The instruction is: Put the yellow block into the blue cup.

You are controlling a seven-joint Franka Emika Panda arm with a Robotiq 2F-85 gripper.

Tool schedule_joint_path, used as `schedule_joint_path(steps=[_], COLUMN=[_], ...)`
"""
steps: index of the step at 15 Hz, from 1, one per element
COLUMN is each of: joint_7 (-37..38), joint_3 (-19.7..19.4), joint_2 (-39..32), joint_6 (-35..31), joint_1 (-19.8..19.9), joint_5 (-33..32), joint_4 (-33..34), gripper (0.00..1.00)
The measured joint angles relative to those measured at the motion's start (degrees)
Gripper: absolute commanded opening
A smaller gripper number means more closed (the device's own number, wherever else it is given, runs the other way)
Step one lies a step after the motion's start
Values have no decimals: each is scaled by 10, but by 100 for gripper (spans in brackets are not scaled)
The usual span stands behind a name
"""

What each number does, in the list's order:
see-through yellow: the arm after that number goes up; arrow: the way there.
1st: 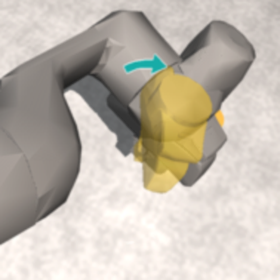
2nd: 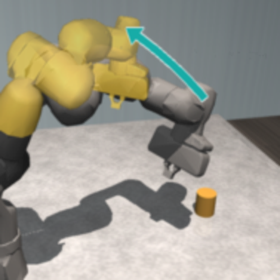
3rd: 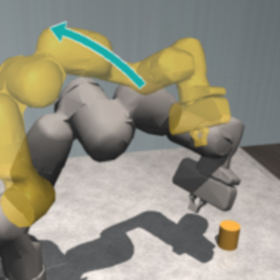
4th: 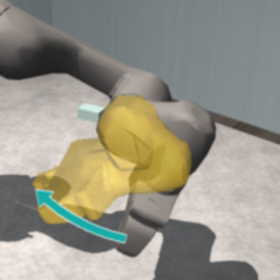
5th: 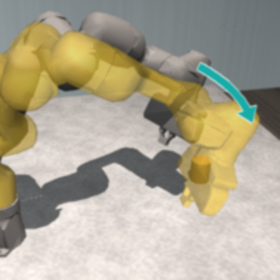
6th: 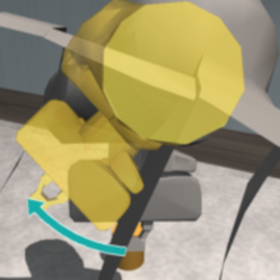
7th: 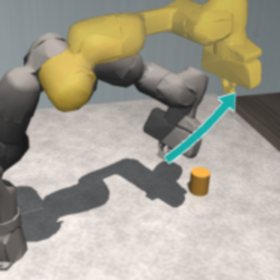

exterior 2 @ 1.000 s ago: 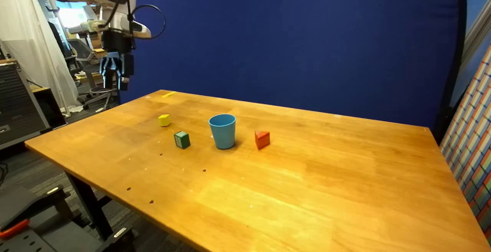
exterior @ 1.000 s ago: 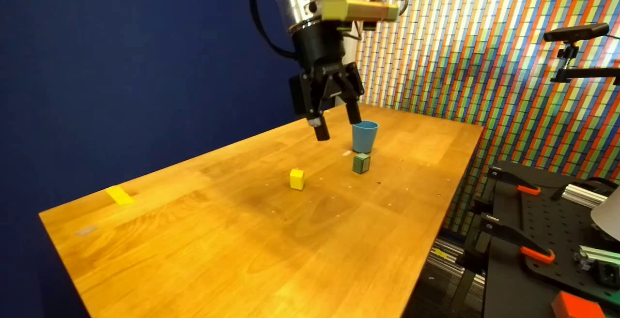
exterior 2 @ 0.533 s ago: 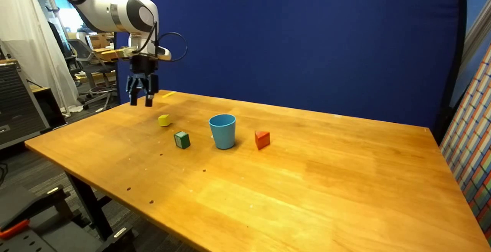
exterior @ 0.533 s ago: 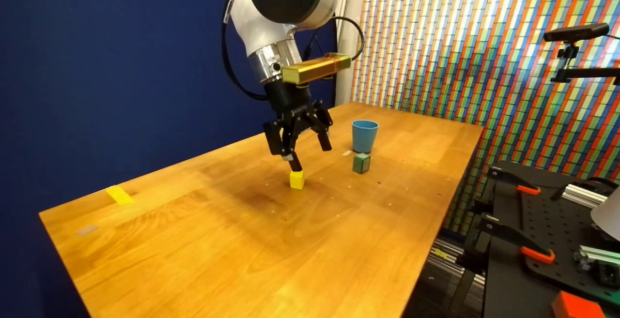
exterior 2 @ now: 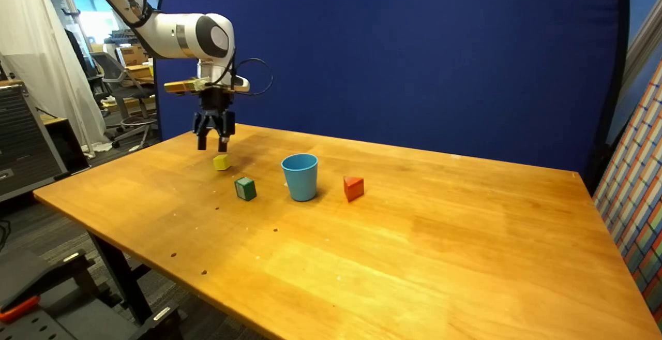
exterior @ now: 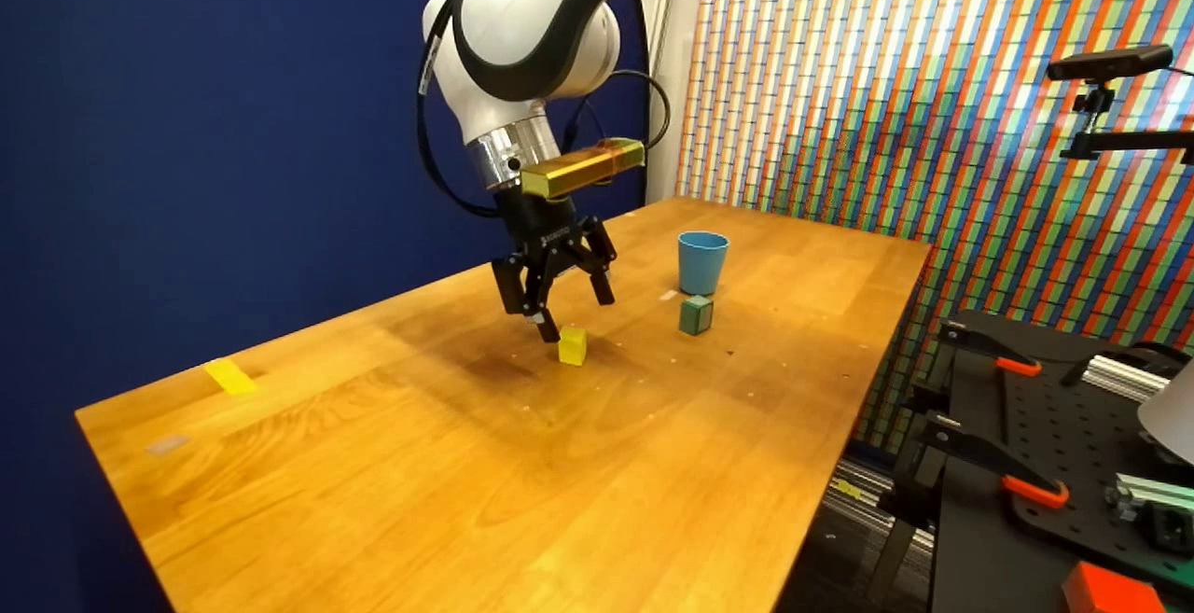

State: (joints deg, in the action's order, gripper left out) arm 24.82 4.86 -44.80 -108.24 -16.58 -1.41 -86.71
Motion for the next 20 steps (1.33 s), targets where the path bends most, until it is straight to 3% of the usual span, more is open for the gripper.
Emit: schedule_joint_path(steps=[1, 9, 14, 20], joint_7=[-2, -18, -13, 83], joint_3=[-3, -8, -10, -43], joint_2=[-7, -61, -41, 114], joint_6=[0, 15, 28, 18], joint_1=[0, 0, 1, 20], joint_5=[0, 0, 1, 28], joint_4=[8, 64, 65, -67], gripper=[72, 12, 15, 15])
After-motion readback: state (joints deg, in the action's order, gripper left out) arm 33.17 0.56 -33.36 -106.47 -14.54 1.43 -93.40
